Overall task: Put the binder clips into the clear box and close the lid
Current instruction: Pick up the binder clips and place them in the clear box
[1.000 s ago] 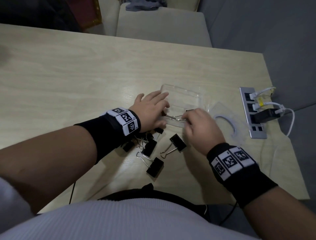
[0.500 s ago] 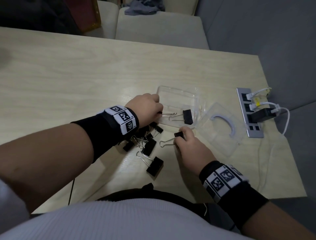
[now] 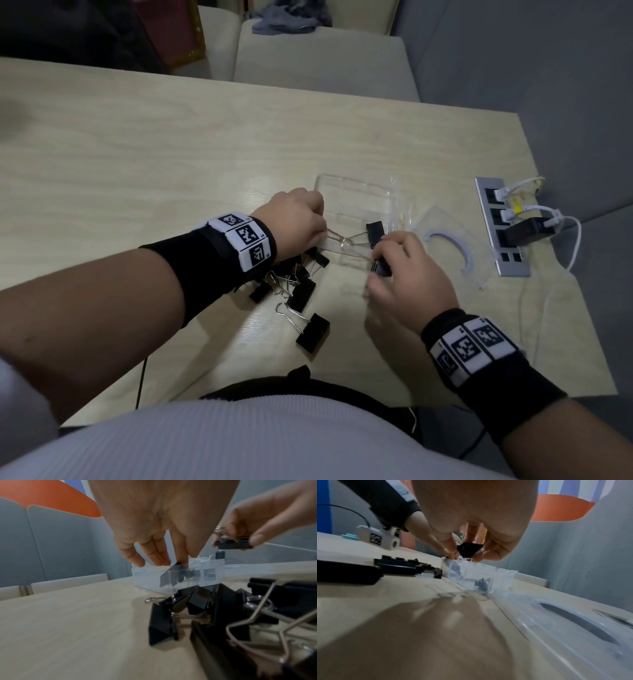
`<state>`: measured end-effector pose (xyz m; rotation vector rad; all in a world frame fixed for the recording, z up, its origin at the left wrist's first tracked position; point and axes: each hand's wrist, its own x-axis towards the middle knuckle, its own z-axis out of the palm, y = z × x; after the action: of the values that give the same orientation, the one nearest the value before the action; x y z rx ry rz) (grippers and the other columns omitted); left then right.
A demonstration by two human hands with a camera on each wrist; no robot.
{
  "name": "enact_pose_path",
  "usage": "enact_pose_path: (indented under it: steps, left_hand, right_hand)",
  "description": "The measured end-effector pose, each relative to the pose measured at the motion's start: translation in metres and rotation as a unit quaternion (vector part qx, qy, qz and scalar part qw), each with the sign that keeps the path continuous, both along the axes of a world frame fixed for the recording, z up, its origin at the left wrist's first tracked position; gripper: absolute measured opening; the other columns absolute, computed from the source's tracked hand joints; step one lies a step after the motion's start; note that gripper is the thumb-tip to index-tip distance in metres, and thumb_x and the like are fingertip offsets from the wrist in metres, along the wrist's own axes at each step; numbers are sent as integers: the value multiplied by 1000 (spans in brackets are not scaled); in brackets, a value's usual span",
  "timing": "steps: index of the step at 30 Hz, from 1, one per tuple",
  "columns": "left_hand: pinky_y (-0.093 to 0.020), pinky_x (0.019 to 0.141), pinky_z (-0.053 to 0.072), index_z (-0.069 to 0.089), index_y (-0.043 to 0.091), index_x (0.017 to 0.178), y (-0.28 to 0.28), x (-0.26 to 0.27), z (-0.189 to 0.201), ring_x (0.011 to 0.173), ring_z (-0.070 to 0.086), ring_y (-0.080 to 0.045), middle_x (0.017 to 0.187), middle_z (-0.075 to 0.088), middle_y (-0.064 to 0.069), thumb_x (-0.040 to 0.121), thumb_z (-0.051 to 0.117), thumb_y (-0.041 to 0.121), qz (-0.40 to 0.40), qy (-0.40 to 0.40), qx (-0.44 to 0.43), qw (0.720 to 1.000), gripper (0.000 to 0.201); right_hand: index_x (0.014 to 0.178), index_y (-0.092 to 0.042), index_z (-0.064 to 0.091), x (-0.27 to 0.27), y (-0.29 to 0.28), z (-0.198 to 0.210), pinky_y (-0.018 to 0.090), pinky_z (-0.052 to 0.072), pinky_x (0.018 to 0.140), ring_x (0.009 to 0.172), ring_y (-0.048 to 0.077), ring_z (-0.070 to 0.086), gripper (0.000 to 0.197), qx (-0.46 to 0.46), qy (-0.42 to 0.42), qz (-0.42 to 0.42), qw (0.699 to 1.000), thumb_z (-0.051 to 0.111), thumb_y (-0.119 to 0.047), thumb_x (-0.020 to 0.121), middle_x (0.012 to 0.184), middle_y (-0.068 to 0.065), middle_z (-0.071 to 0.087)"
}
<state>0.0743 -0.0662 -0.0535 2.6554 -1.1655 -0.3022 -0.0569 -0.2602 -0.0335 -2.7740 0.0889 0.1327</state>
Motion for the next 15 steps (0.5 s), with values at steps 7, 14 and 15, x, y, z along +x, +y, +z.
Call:
enact_pose_path:
  steps: [7, 14, 15]
  left_hand:
    - [-41, 91, 36, 66, 26, 113, 5, -5, -1, 114, 44, -26, 120, 52, 1, 92, 49, 37, 12, -12, 53, 998, 29]
    - [-42, 66, 53, 67, 18, 93, 25, -19, 4, 81, 59, -31, 91, 63, -7, 82, 48, 34, -58, -11, -18, 998, 27]
    - [-40, 65, 53, 67, 20, 92, 29, -24, 4, 81, 60, -30, 89, 63, -5, 79, 48, 36, -90, -11, -6, 996, 28]
  right_hand:
    - [122, -17, 59, 38, 0, 1, 45, 49, 98, 117, 30, 53, 33, -57, 26, -25, 998, 63, -24, 90, 133, 7, 55]
    - [112, -14, 65, 21, 16, -2, 46, 49, 92, 105, 31, 57, 28, -40, -18, 42, 998, 56, -27, 88, 113, 9, 61]
    - [104, -14, 66, 13, 20, -3, 46, 53, 85, 93, 31, 60, 28, -34, -19, 91, 995, 50, -29, 86, 102, 9, 63]
